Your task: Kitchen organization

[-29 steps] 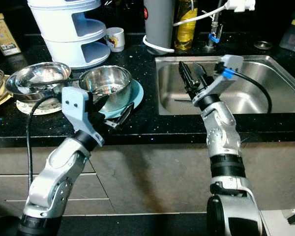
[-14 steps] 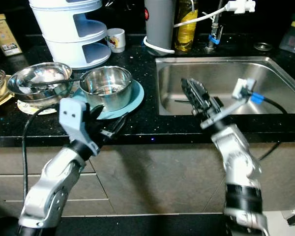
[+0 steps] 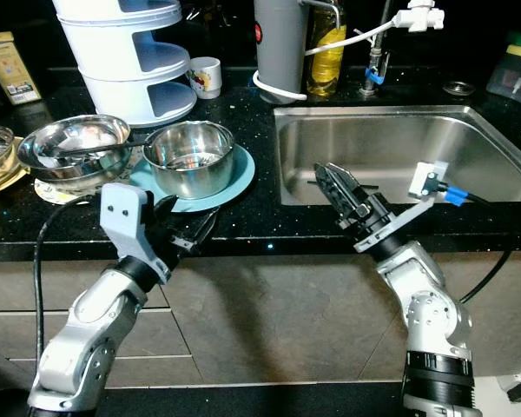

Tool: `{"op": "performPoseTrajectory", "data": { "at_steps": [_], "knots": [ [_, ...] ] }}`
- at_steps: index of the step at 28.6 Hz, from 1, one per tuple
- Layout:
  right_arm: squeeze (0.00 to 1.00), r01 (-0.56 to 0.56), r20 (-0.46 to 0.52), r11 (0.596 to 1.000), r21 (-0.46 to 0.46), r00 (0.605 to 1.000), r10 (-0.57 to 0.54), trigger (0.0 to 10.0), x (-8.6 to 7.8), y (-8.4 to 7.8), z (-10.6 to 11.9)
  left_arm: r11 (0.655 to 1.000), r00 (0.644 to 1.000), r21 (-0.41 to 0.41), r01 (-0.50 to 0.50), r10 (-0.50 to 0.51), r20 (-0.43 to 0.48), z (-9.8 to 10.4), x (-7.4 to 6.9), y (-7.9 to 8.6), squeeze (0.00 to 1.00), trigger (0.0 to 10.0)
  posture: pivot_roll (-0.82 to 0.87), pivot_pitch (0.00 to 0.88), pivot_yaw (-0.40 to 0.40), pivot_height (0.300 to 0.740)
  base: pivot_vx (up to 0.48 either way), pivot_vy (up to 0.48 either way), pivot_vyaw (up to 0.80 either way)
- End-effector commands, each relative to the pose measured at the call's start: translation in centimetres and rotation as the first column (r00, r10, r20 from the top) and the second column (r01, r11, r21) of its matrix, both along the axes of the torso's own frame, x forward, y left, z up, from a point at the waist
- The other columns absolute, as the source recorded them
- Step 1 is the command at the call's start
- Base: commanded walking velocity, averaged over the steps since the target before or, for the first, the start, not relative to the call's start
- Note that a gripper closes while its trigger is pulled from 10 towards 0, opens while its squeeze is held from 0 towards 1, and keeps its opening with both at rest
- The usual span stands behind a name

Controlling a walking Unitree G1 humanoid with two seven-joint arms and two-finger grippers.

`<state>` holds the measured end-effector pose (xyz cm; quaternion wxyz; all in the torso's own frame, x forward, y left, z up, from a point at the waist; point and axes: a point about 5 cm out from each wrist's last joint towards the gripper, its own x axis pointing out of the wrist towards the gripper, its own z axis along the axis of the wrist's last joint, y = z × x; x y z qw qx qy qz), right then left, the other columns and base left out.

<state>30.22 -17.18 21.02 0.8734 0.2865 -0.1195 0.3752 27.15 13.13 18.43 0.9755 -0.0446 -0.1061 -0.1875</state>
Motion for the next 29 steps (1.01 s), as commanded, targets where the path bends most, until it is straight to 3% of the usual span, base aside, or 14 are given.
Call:
{"op": "performPoseTrajectory", "data": {
  "at_steps": [1,4,5,10,15,19,20,21,25,26,27,28,29],
  "knots": [
    [0.00,-0.029,0.028,0.999,-0.028,0.999,0.030,10.0,0.0,1.2,1.0,1.000,1.000,0.008,-0.017,0.017,-0.008,0.0,0.2,0.3,0.00,10.0,0.02,0.000,-0.006,0.740,0.000,0.000,0.00],
    [0.00,-0.058,0.057,0.998,-0.028,0.997,0.059,10.0,0.0,2.1,1.7,1.000,1.000,0.008,-0.030,0.030,0.008,0.3,0.3,0.4,0.00,10.0,0.02,0.000,-0.004,0.740,0.000,0.000,0.00],
    [0.00,-0.073,0.072,0.997,-0.039,0.995,0.076,10.0,0.1,2.9,2.2,0.998,0.996,0.006,-0.064,0.063,0.063,1.2,0.5,0.8,0.00,10.0,0.03,0.000,-0.002,0.740,0.000,0.000,0.00],
    [0.00,-0.063,0.073,0.993,-0.105,0.995,0.070,10.0,0.6,4.4,1.9,0.992,0.978,-0.046,-0.114,0.121,0.173,3.7,1.1,1.8,0.00,10.0,0.04,0.000,-0.006,0.740,0.000,0.000,0.00],
    [0.00,-0.060,0.092,0.992,-0.111,0.993,0.071,10.0,0.8,5.0,2.2,0.993,0.973,-0.052,-0.104,0.112,0.202,4.6,1.5,1.9,0.00,10.0,0.04,0.000,-0.005,0.740,0.000,0.000,0.00],
    [0.00,-0.060,0.111,0.992,-0.109,0.991,0.072,10.0,0.8,5.5,2.7,0.998,0.978,-0.067,-0.019,0.033,0.205,4.6,1.9,1.1,0.00,10.0,0.03,0.000,-0.004,0.740,0.000,0.000,0.00],
    [0.00,-0.057,0.115,0.993,-0.106,0.991,0.069,10.0,0.8,5.6,2.8,0.997,0.979,-0.077,0.004,0.012,0.205,4.6,2.0,0.8,0.36,10.0,0.03,0.000,-0.004,0.740,0.000,0.000,0.00],
    [0.00,-0.055,0.119,0.993,-0.105,0.991,0.067,10.0,0.8,5.6,2.8,0.997,0.979,-0.078,0.002,0.014,0.204,4.6,2.1,0.8,1.00,10.0,0.03,0.000,-0.003,0.740,0.000,0.000,0.00],
    [0.00,-0.052,0.125,0.993,-0.101,0.990,0.065,10.0,0.8,5.7,2.9,0.998,0.980,-0.066,-0.019,0.032,0.196,4.4,2.5,0.7,1.00,10.0,0.03,0.000,-0.001,0.740,0.000,0.000,0.00],
    [0.00,-0.053,0.125,0.993,-0.101,0.990,0.066,10.0,0.8,5.8,2.9,0.998,0.981,-0.046,-0.036,0.044,0.189,4.2,2.8,0.7,0.91,10.0,0.03,0.000,-0.001,0.740,0.000,0.000,0.00],
    [0.00,-0.054,0.126,0.993,-0.101,0.990,0.067,10.0,0.8,5.9,2.9,0.998,0.981,-0.032,-0.048,0.053,0.184,4.1,2.9,0.7,0.91,10.0,0.03,0.000,-0.001,0.740,0.000,0.000,0.00],
    [0.00,-0.057,0.125,0.993,-0.107,0.990,0.070,10.0,0.8,6.0,2.8,0.998,0.980,-0.015,-0.069,0.071,0.185,4.0,3.2,0.7,0.00,10.0,0.02,0.000,-0.003,0.740,0.000,0.000,0.00],
    [0.00,-0.057,0.125,0.993,-0.107,0.990,0.070,10.0,0.8,6.0,2.8,0.998,0.980,-0.015,-0.069,0.071,0.185,4.0,3.2,0.7,0.00,10.0,0.02,0.000,-0.003,0.740,0.000,0.000,0.00]
  ]
}}
